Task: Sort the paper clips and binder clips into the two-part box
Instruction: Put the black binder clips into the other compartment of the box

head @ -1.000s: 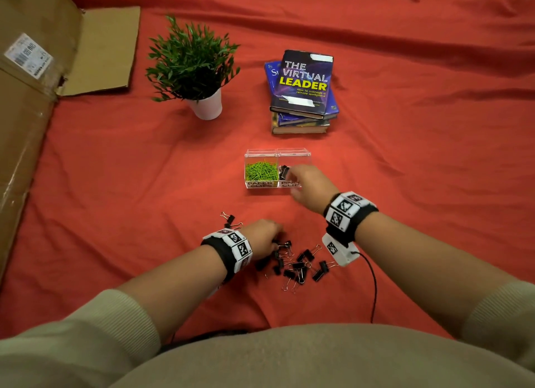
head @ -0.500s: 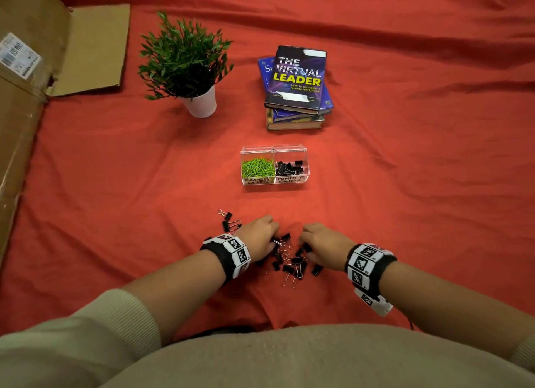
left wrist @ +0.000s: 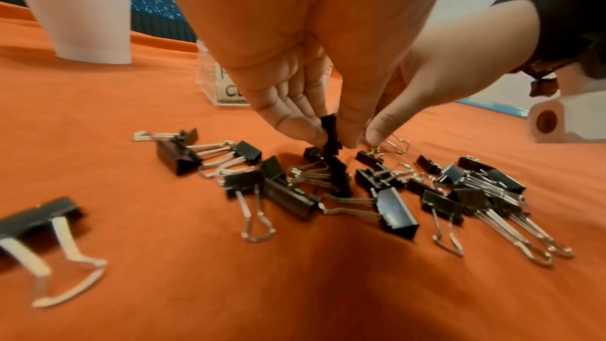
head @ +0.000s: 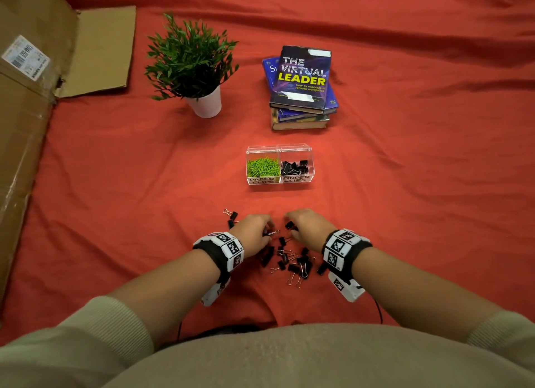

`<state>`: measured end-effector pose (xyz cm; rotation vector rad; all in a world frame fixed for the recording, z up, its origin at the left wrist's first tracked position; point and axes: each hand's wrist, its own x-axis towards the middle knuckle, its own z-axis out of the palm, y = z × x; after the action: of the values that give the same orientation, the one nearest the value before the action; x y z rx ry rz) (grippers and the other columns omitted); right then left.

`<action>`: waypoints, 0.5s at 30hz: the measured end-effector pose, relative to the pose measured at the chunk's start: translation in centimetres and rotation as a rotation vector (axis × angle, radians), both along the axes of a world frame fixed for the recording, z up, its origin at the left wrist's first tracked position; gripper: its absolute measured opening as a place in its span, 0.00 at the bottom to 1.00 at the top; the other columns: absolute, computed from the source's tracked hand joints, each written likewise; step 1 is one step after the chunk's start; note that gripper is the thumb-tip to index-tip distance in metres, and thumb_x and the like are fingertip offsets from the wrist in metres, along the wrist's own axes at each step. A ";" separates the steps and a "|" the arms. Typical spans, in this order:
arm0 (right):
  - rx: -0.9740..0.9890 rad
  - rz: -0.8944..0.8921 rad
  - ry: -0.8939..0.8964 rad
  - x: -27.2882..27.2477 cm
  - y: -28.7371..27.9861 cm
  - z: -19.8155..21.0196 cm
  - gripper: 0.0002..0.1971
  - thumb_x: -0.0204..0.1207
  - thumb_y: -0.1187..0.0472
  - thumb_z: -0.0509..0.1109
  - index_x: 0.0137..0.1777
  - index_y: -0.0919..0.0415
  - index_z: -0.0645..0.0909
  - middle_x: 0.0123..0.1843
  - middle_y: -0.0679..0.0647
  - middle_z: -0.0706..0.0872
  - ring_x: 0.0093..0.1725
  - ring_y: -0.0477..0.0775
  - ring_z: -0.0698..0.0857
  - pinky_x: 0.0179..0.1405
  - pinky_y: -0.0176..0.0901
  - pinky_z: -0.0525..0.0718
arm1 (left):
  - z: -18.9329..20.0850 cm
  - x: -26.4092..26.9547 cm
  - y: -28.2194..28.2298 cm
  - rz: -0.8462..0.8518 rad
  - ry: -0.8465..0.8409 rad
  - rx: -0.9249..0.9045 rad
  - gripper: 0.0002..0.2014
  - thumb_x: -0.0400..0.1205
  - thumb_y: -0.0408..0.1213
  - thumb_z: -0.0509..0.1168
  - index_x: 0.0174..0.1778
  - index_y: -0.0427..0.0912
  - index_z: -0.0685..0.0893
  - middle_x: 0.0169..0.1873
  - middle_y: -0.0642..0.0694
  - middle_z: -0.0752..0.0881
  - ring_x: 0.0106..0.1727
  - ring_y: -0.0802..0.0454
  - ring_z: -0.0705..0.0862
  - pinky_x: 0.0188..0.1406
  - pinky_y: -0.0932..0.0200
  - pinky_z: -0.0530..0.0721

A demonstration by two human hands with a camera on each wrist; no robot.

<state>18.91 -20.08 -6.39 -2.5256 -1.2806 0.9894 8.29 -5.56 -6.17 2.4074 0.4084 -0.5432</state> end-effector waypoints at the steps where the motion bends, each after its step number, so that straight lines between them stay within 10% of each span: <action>1: -0.026 -0.002 -0.012 -0.1 0.1 -0.2 0.21 0.76 0.62 0.67 0.68 0.64 0.74 0.63 0.62 0.80 0.64 0.63 0.79 0.63 0.53 0.79 | -0.1 -0.1 0.3 -0.004 0.017 0.002 0.16 0.77 0.35 0.69 0.62 0.43 0.82 0.52 0.42 0.87 0.55 0.44 0.85 0.52 0.58 0.79; 8: 0.027 -0.119 0.025 -0.6 -0.2 -0.9 0.10 0.75 0.62 0.70 0.54 0.64 0.78 0.56 0.59 0.78 0.50 0.60 0.82 0.50 0.49 0.81 | -0.7 -0.8 0.3 -0.143 0.045 0.083 0.22 0.81 0.35 0.65 0.72 0.46 0.76 0.63 0.41 0.80 0.66 0.42 0.78 0.67 0.54 0.75; 15: 0.297 -0.373 0.041 3.7 2.4 2.7 0.04 0.73 0.68 0.71 0.43 0.58 0.81 0.39 0.50 0.84 0.36 0.47 0.81 0.36 0.31 0.76 | -0.7 -0.6 0.4 -0.138 0.068 0.122 0.16 0.79 0.37 0.68 0.63 0.43 0.79 0.59 0.41 0.75 0.58 0.38 0.82 0.57 0.47 0.82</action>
<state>22.65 -17.69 -3.67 -2.3750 -0.8270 0.7061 7.68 -5.13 -6.86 2.5531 0.3137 -0.6811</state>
